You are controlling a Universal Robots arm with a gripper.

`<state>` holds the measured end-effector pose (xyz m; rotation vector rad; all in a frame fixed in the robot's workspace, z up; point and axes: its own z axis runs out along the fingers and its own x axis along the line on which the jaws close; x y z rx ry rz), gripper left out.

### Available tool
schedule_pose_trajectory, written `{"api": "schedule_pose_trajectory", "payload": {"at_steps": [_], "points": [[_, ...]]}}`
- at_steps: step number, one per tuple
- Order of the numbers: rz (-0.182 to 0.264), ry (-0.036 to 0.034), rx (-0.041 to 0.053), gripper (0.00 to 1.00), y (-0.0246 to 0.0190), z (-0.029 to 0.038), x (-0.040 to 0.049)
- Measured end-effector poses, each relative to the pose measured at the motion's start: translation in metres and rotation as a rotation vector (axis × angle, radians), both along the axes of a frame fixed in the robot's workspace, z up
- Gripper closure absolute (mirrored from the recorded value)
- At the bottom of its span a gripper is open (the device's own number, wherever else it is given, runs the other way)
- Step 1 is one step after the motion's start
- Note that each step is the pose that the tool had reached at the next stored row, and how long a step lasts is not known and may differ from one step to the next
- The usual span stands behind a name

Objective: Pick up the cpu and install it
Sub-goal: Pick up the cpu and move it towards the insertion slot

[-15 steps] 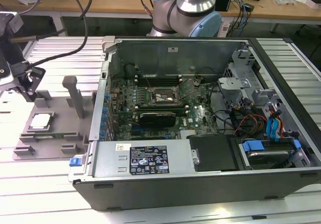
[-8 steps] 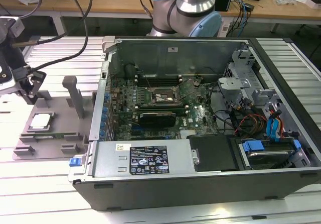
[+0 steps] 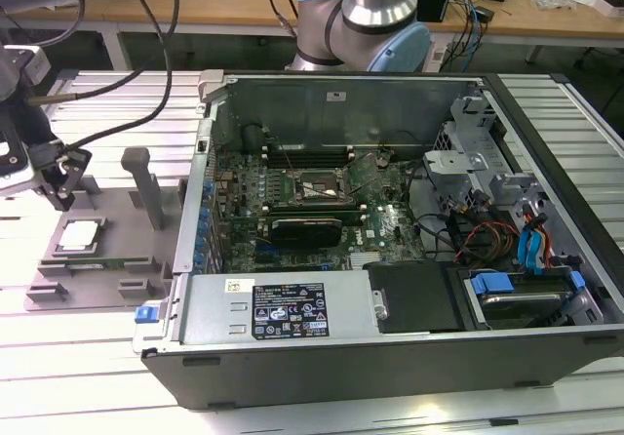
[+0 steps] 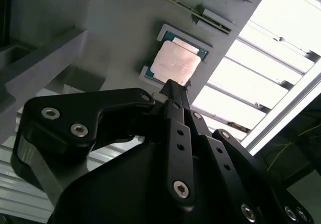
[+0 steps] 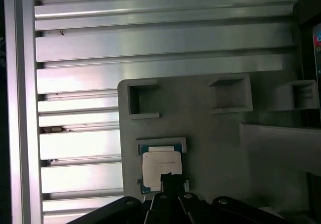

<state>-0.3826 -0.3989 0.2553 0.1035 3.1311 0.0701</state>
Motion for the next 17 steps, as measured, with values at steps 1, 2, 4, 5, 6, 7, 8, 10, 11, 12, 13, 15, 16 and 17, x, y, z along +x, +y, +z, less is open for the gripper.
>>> {"api": "schedule_pose_trajectory", "payload": {"at_steps": [1, 2, 4, 5, 6, 7, 8, 10, 11, 12, 13, 15, 16, 17], "points": [[0.000, 0.0005, 0.0000, 0.89, 0.0000, -0.0016, -0.0002], [0.000, 0.0010, 0.0000, 0.89, 0.0000, -0.0031, -0.0004], [0.000, 0.0029, 0.0000, 0.89, 0.0000, -0.0084, -0.0012], [0.000, 0.0044, 0.0001, 0.89, 0.0000, -0.0115, -0.0017], [0.000, 0.0049, 0.0001, 0.89, 0.0000, -0.0128, -0.0019], [0.000, 0.0055, 0.0000, 0.89, 0.0000, -0.0140, -0.0021], [0.000, 0.0065, 0.0000, 0.89, 0.0000, -0.0157, -0.0023], [0.000, 0.0089, 0.0001, 0.89, 0.0000, -0.0206, -0.0026], [0.000, 0.0094, 0.0000, 0.89, 0.0000, -0.0217, -0.0027], [0.000, 0.0096, -0.0001, 0.89, 0.0000, -0.0217, -0.0027], [0.000, 0.0097, -0.0001, 0.89, 0.0000, -0.0217, -0.0027], [0.000, 0.0095, 0.0000, 0.89, 0.0000, -0.0219, -0.0027], [0.000, 0.0092, 0.0005, 0.89, -0.0014, -0.0228, -0.0026], [0.000, 0.0095, 0.0004, 0.89, -0.0035, -0.0239, -0.0027]]}}
